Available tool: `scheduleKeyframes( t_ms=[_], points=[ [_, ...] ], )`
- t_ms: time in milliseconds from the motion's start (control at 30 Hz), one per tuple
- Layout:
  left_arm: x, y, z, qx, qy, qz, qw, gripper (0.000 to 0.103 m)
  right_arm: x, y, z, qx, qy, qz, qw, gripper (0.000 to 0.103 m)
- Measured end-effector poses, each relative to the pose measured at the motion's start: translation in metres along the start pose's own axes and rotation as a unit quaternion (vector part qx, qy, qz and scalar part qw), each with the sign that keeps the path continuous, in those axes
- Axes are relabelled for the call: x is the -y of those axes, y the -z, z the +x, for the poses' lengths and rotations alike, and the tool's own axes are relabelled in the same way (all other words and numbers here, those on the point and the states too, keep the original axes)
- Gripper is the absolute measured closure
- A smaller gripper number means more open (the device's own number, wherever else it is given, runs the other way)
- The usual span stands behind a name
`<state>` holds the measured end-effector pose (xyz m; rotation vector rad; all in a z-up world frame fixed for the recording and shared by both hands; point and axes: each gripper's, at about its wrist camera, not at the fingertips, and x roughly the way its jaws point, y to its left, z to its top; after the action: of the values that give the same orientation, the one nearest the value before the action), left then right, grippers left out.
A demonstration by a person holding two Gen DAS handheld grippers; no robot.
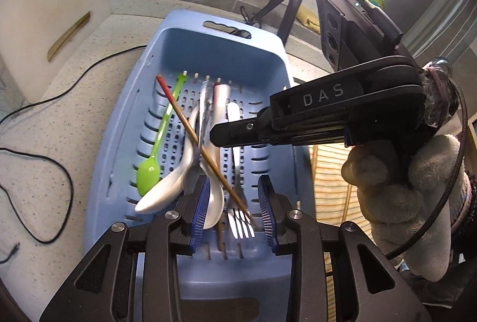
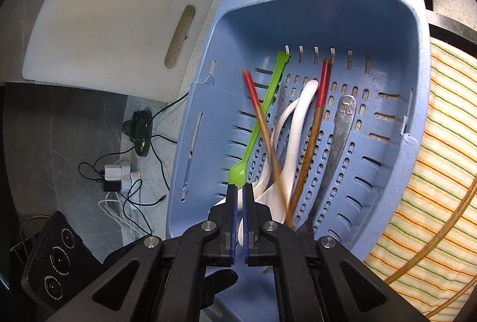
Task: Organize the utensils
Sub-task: 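Open the right tool to release the metal spoon and withdraw it, then grasp one red-tipped chopstick with the left tool while the right tool grasps the other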
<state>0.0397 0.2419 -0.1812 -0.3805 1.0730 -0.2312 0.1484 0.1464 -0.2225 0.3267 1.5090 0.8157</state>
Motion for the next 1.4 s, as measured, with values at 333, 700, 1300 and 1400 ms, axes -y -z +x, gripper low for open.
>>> scheduleKeyframes(
  t_ms=[333, 700, 1300, 1400],
  points=[
    [-0.003, 0.007, -0.011, 0.007, -0.008, -0.006, 0.9999, 0.073, -0.004, -0.001, -0.007, 0.015, 0.010, -0.013, 1.000, 0.097],
    [0.022, 0.017, -0.029, 0.022, -0.021, 0.007, 0.9995, 0.073, -0.004, 0.015, -0.039, 0.036, 0.003, -0.030, 0.999, 0.087],
    [0.108, 0.026, -0.021, 0.015, -0.020, 0.078, 0.9967, 0.070, 0.085, 0.067, -0.166, 0.142, 0.075, -0.019, 0.987, 0.068],
    [0.121, 0.021, -0.010, 0.003, -0.015, 0.099, 0.9949, 0.070, 0.105, 0.075, -0.178, 0.159, 0.107, -0.004, 0.981, 0.068]
  ],
)
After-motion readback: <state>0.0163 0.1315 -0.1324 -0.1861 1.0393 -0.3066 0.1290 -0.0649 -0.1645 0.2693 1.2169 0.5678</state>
